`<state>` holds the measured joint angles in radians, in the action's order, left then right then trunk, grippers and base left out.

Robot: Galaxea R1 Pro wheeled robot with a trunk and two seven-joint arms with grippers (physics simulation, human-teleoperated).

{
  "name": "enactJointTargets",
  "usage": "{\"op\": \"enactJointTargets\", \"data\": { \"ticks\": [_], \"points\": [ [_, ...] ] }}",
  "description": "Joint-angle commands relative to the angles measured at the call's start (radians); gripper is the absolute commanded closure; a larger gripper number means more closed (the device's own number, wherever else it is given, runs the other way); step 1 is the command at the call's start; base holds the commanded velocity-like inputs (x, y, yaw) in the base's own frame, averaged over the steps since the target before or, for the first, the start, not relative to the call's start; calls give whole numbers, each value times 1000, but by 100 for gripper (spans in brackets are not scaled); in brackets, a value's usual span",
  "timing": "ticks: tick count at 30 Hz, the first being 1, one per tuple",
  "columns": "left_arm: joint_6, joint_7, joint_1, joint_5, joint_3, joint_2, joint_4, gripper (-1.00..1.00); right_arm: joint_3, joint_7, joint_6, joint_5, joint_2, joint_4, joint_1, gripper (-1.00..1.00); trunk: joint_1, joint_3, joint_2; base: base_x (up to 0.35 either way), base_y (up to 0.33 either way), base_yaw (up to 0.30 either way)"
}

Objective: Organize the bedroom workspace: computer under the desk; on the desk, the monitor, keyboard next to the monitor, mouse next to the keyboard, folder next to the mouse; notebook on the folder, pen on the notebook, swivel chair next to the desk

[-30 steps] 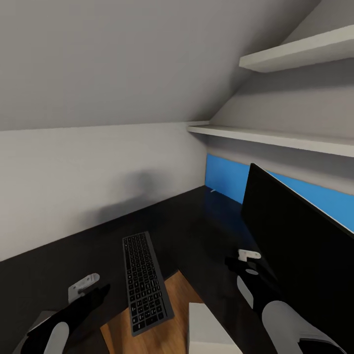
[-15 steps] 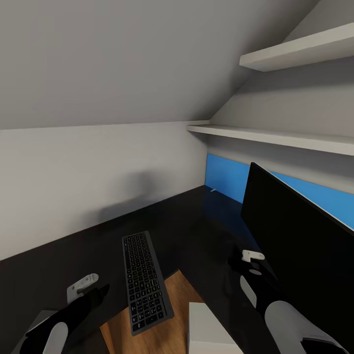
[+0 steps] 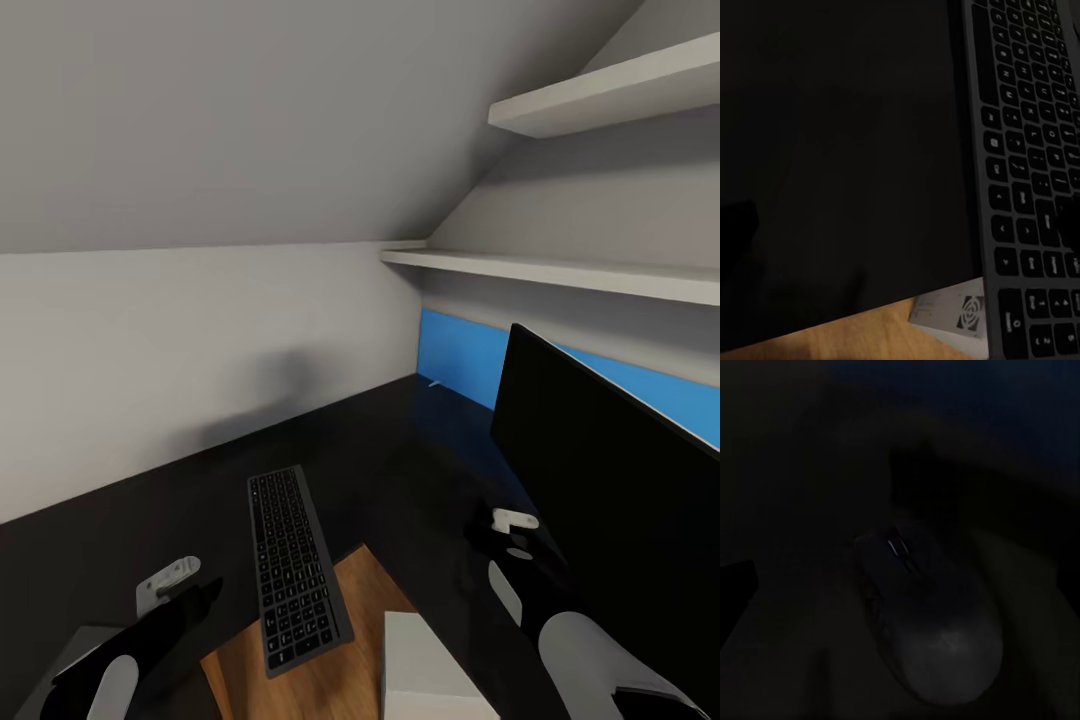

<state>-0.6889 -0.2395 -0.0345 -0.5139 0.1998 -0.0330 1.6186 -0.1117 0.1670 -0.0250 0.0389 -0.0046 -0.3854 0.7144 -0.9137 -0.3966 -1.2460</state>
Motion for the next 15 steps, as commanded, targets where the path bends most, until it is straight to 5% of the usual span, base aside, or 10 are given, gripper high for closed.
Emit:
{"op": "enactJointTargets", "data": {
  "ticks": [1, 15],
  "points": [
    [-4, -7, -1, -11, 1, -1, 1, -100, 0, 2, -3, 4, 0, -1, 0, -100, -4, -4, -8, 0, 0, 0],
    [-4, -7, -1, -11, 1, -1, 1, -100, 0, -1, -3, 4, 0, -1, 0, -100, -58, -48, -106, 0, 0, 0]
  ]
}}
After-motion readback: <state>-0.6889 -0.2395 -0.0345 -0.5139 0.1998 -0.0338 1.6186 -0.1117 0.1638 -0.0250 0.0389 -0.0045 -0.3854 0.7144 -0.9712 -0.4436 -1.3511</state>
